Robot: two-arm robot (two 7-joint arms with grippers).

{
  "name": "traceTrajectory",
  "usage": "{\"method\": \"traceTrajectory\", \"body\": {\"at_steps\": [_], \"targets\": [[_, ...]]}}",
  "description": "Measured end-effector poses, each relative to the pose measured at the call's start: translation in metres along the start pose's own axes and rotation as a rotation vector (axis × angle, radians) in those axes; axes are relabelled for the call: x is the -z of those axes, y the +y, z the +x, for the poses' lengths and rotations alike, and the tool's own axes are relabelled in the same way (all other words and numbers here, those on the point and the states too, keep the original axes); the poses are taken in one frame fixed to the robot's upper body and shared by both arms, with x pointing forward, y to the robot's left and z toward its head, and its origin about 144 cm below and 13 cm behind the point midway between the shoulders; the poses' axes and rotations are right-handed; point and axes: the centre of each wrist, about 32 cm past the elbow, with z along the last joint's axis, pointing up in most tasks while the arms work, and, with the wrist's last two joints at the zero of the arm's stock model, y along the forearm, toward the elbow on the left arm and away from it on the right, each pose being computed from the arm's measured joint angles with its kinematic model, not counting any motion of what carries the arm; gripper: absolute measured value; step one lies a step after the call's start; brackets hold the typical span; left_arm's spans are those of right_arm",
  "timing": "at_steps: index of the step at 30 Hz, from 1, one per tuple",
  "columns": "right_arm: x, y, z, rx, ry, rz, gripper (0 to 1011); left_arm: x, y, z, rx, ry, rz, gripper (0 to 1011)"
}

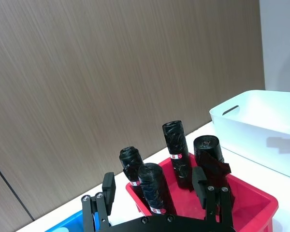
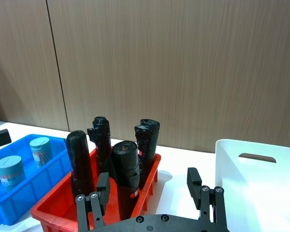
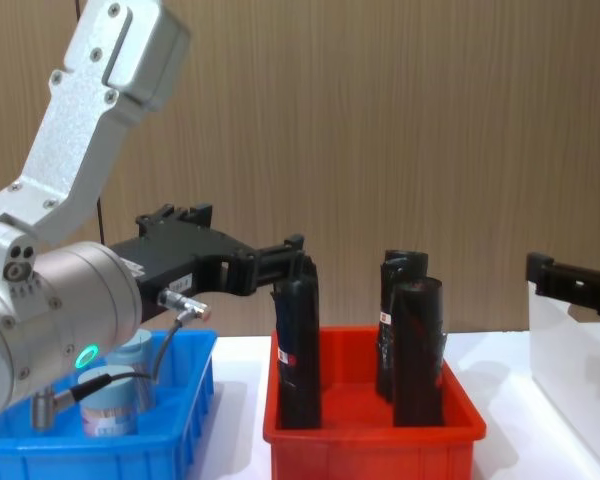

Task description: Pick the cotton swabs from the blue box and place them into the white box.

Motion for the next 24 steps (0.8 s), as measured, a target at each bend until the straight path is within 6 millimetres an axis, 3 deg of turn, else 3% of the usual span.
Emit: {"method": "traceTrajectory", "body": {"at_steps": [24], "targets": [[0.0, 0.0, 0.0, 0.0, 0.0, 0.0, 1002, -0.0036, -0.005, -0.0012, -0.012, -0.016, 0.018, 1004]]}}
